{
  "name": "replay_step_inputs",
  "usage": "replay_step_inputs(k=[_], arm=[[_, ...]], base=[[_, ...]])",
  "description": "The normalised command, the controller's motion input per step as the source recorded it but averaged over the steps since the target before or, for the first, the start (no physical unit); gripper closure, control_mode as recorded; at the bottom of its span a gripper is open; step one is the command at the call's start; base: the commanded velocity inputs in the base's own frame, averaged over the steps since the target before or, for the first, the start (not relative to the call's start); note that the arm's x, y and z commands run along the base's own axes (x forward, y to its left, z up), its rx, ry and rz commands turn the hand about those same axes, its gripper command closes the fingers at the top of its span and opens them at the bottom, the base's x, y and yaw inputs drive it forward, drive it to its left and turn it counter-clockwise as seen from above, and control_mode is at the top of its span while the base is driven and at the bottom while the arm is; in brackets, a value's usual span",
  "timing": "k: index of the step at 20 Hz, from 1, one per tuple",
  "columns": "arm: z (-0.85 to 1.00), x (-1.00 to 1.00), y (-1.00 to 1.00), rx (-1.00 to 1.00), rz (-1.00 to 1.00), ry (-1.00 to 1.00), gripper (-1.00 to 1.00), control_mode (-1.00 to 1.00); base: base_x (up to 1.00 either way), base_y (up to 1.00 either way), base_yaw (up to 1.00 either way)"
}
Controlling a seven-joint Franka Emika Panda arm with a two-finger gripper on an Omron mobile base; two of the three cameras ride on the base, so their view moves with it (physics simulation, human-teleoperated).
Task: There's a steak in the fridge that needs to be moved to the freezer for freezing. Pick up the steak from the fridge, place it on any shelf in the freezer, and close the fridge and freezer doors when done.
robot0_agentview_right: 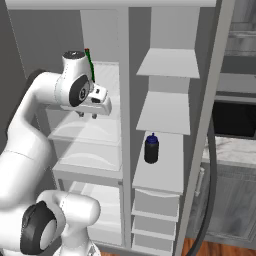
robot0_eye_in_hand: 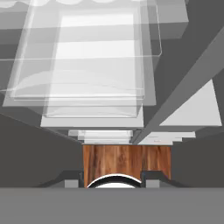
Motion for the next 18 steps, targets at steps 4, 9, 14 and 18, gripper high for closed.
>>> replay_step_inputs(k=[4, 9, 14, 18], arm=[[0.0, -0.3, 0.0, 0.0, 0.0, -0.06, -1.0, -1.0], [0.0, -0.84, 0.0, -0.01, 0.0, -0.18, -1.0, -1.0], [0.01, -0.8, 0.04, -0.02, 0.0, -0.41, -1.0, -1.0], [0.15, -0.52, 0.06, -0.01, 0.0, -0.41, -1.0, -1.0]], base=[[0.0, 0.0, 0.0], [0.0, 0.0, 0.0], [0.0, 0.0, 0.0], [0.0, 0.0, 0.0]])
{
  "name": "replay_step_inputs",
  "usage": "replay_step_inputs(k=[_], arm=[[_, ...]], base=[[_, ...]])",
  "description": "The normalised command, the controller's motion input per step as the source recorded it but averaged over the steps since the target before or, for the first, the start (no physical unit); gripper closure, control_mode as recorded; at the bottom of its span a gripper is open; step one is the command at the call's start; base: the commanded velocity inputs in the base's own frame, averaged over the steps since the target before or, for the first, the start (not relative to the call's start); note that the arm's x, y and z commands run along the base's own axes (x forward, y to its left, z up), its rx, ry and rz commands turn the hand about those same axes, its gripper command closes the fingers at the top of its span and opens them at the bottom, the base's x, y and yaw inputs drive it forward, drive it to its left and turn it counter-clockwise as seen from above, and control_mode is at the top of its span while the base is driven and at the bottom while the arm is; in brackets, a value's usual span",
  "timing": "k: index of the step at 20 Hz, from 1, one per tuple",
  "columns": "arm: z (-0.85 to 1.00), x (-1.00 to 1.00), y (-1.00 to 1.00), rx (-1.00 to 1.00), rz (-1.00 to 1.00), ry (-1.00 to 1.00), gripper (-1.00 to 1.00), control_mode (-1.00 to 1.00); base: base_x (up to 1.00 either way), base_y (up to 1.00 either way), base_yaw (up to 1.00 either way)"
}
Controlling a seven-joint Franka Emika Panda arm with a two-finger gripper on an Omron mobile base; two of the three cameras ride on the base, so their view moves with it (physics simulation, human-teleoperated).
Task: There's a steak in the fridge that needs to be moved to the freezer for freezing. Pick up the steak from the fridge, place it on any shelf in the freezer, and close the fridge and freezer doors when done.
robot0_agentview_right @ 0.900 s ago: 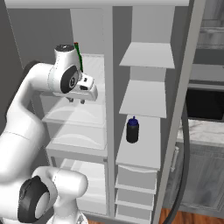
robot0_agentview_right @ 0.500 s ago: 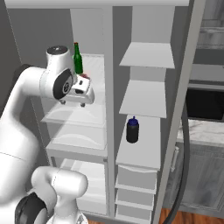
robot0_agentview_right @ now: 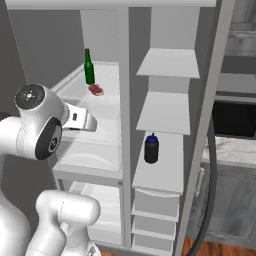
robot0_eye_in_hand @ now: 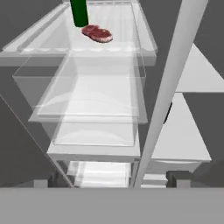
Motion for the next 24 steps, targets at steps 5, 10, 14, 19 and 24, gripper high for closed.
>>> replay_step_inputs(k=[5, 10, 14, 19, 24], arm=[[0.61, 0.0, 0.08, -0.01, 0.06, -0.22, -1.0, -1.0], [0.68, 0.0, 0.21, -0.09, 0.07, -0.02, -1.0, -1.0], [0.48, 0.05, 0.35, -0.18, 0.09, 0.0, -1.0, -1.0], [0.09, 0.27, 0.08, -0.12, 0.15, 0.01, -1.0, -1.0], [-0.01, 0.34, 0.05, -0.12, 0.16, 0.0, -1.0, -1.0]], base=[[0.0, 0.0, 0.0], [0.0, 0.0, 0.0], [0.0, 0.0, 0.0], [0.0, 0.0, 0.0], [0.0, 0.0, 0.0]])
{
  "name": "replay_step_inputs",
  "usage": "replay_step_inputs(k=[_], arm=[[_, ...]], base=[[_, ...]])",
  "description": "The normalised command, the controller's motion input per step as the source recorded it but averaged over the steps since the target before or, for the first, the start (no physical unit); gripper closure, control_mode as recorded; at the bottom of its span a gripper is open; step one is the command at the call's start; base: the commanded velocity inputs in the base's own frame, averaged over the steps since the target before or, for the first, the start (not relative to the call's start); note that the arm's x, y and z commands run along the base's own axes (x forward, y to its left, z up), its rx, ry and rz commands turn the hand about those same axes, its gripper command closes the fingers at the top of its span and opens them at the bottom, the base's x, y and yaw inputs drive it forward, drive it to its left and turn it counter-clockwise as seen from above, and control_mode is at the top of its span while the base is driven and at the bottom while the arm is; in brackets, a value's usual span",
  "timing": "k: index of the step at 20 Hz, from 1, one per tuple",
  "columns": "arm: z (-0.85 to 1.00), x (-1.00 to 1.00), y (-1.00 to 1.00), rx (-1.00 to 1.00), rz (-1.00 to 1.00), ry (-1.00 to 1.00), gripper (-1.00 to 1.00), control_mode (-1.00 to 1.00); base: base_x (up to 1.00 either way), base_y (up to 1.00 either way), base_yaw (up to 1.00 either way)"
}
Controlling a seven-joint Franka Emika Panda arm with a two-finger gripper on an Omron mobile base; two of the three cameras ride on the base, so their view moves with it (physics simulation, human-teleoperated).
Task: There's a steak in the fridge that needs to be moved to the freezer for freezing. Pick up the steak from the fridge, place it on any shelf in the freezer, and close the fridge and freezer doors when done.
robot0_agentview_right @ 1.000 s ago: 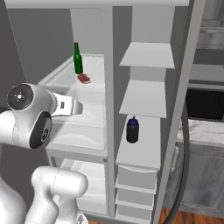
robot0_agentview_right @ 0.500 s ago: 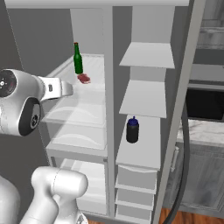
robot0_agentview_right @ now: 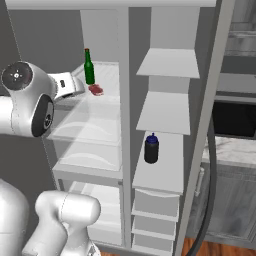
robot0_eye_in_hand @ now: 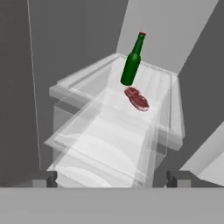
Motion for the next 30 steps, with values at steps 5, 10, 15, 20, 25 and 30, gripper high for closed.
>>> replay_step_inputs(k=[5, 10, 15, 20, 25, 30], arm=[[0.0, 0.42, 0.17, -0.17, 0.03, 0.04, -1.0, -1.0], [0.0, 0.52, 0.06, -0.14, 0.0, 0.22, -1.0, -1.0], [-0.05, 0.59, 0.0, -0.02, 0.01, 0.19, -1.0, -1.0], [-0.18, 0.5, 0.0, 0.0, 0.02, 0.11, -1.0, -1.0], [-0.32, 0.37, 0.0, 0.0, 0.01, 0.04, -1.0, -1.0], [-0.17, 0.52, 0.0, 0.0, 0.02, 0.1, -1.0, -1.0]], base=[[0.0, 0.0, 0.0], [0.0, 0.0, 0.0], [0.0, 0.0, 0.0], [0.0, 0.0, 0.0], [0.0, 0.0, 0.0], [0.0, 0.0, 0.0]])
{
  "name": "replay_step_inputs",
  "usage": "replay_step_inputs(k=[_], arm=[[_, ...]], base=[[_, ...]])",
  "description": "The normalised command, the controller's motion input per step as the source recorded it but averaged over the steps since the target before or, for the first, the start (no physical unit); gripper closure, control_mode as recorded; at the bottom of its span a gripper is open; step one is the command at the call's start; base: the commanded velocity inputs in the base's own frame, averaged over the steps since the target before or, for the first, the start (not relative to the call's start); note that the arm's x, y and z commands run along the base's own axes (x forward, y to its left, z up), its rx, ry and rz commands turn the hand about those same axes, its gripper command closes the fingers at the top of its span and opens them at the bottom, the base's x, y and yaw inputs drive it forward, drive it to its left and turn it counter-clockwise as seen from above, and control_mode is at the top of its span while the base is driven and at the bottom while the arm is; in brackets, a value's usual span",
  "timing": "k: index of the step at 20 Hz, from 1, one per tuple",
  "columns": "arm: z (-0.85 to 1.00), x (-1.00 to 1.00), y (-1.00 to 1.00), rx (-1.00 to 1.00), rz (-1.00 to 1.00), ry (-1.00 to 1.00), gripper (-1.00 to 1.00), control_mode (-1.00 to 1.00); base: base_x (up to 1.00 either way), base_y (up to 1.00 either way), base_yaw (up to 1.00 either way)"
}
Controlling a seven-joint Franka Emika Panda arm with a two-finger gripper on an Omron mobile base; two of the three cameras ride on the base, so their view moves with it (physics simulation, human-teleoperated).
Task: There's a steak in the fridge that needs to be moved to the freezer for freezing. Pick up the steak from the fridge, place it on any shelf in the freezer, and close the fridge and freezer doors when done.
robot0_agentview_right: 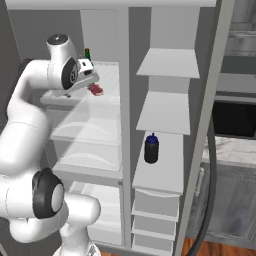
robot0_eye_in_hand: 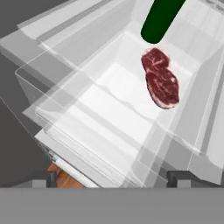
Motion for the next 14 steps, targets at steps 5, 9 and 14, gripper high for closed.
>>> replay_step_inputs(k=[5, 9, 14], arm=[[-0.03, 0.48, 0.0, 0.0, 0.01, 0.11, -1.0, -1.0], [-0.06, 0.46, 0.0, 0.0, 0.02, 0.07, -1.0, -1.0], [-0.18, 0.4, 0.0, -0.03, 0.01, 0.0, -1.0, -1.0]], base=[[0.0, 0.0, 0.0], [0.0, 0.0, 0.0], [0.0, 0.0, 0.0]])
